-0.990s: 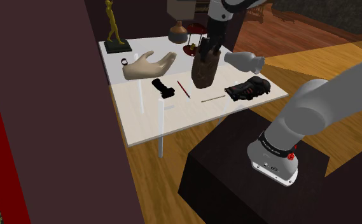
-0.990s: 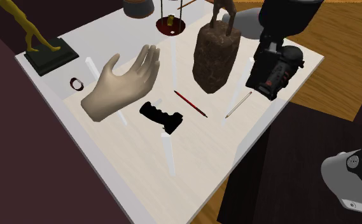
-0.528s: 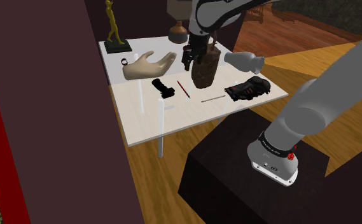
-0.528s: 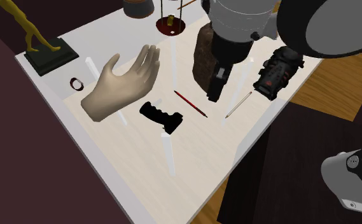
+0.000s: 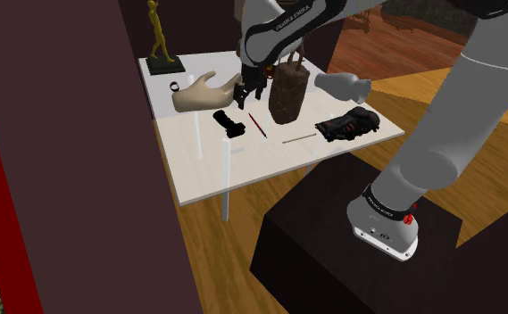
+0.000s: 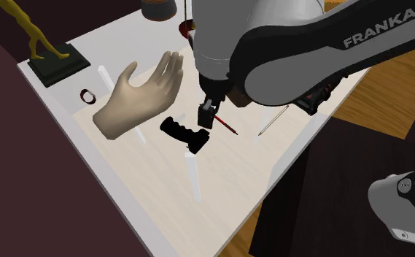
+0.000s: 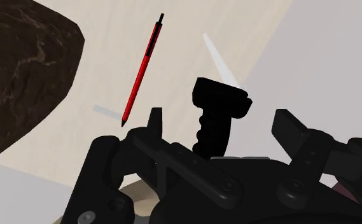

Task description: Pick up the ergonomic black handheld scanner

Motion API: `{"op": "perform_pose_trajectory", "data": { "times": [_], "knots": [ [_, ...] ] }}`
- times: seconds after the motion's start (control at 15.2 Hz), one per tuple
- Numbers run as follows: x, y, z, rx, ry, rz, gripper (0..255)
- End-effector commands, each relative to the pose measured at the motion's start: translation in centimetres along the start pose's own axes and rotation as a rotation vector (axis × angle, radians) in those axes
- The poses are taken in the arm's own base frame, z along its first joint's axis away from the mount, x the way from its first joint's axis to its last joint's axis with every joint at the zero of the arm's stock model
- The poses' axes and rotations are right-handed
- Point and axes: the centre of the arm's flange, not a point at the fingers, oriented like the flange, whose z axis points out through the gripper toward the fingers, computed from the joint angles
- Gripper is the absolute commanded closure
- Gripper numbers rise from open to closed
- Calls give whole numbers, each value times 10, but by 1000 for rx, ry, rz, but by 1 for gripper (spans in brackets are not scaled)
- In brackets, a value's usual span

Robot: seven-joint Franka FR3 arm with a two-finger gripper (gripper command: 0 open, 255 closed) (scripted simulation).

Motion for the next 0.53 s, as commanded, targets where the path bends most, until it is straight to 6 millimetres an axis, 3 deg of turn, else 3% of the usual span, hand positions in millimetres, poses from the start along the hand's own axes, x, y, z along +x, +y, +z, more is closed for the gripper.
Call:
{"op": "perform_pose_trajectory", "data": {
  "times": [0.0, 0.46],
  "knots": [
    [19, -5, 19, -4, 2, 0, 0],
    [83, -20, 82, -16, 7, 0, 0]
  ]
}}
